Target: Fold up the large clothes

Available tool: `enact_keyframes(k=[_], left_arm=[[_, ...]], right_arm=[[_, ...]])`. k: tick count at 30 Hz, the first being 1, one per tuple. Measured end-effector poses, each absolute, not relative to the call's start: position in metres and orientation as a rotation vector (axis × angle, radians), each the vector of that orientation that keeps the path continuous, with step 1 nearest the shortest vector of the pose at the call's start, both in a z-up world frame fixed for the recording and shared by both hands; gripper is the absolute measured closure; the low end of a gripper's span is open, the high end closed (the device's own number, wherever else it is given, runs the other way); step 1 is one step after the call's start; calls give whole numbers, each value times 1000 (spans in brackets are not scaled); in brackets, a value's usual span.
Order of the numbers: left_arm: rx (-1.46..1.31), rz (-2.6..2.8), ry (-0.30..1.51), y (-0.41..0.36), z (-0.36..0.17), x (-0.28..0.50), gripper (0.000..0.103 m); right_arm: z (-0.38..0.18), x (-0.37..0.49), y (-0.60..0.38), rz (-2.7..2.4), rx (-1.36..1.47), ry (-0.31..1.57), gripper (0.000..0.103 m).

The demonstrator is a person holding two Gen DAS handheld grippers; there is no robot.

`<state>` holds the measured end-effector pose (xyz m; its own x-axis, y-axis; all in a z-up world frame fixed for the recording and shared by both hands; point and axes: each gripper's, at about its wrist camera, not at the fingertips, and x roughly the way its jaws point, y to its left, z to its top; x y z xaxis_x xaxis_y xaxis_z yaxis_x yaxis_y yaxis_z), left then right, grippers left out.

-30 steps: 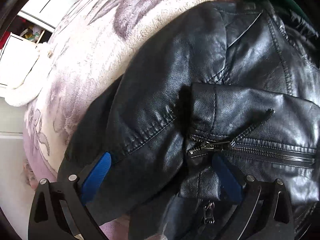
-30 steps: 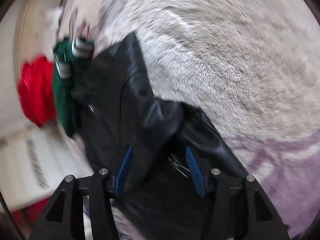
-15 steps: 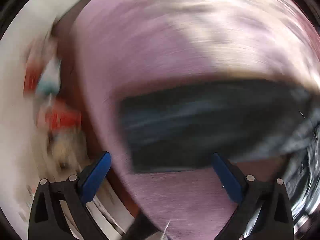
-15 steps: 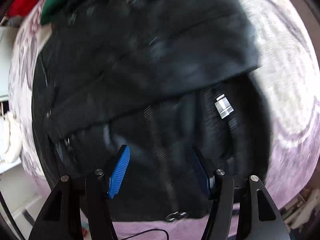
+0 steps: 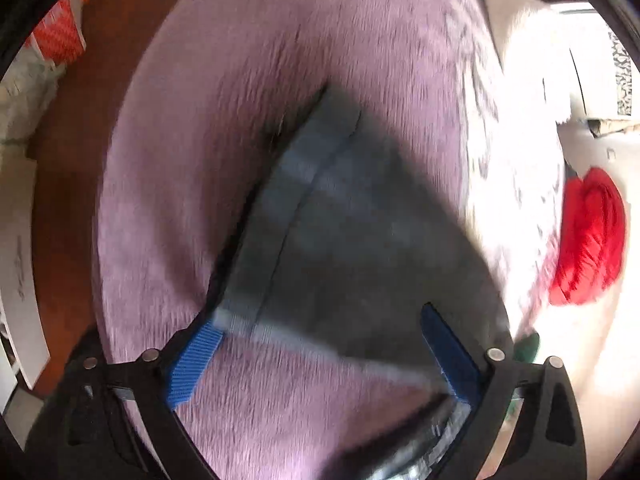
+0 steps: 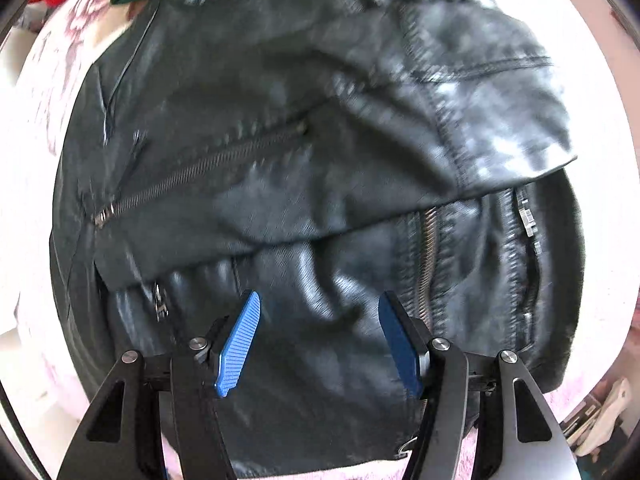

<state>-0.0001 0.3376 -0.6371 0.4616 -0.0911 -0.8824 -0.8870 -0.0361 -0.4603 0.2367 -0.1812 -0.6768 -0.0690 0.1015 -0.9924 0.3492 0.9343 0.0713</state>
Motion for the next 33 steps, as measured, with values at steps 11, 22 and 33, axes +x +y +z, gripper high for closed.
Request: enact_keyframes(k=[11, 22, 33], left_arm=[[-1192, 839, 810, 397, -612, 29, 88], [-1237, 770, 793, 380, -631, 57, 55], [-550, 720, 924, 325, -516, 141, 91]], right_arm=[[-655, 217, -230, -251, 368, 1591, 39], [-669, 304, -240, -164, 310, 1669, 39], [-681, 344, -152, -181, -303, 1491, 12]])
